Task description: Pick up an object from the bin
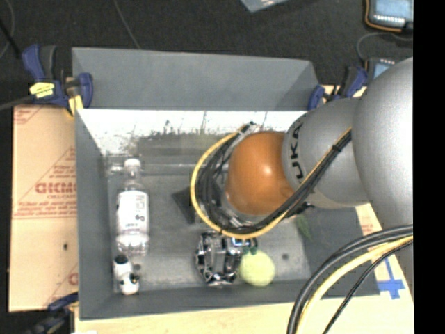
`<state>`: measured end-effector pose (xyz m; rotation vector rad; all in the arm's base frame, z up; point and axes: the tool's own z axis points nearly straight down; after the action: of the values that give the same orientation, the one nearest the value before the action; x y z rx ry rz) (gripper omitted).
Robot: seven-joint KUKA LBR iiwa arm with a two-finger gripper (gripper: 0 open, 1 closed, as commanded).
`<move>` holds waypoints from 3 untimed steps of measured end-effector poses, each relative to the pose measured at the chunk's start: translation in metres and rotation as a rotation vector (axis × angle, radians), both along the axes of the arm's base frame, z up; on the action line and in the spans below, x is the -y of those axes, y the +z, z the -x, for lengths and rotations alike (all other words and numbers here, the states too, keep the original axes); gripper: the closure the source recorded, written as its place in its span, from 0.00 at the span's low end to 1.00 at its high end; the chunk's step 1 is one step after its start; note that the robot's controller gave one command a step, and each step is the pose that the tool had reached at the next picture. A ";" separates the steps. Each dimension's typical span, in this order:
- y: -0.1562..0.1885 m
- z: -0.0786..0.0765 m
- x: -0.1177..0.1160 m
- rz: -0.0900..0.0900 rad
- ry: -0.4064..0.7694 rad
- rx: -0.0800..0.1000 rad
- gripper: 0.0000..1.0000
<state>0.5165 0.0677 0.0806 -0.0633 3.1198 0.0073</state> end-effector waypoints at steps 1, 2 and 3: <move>-0.003 0.007 0.046 0.006 0.084 0.003 1.00; -0.003 0.007 0.046 0.005 0.082 0.003 1.00; -0.003 0.007 0.046 0.005 0.080 0.003 1.00</move>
Offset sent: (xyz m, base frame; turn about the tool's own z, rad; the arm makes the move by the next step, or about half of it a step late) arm 0.0000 0.0000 0.0000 0.0000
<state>0.5098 0.0220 0.0781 -0.1878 3.1122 0.0003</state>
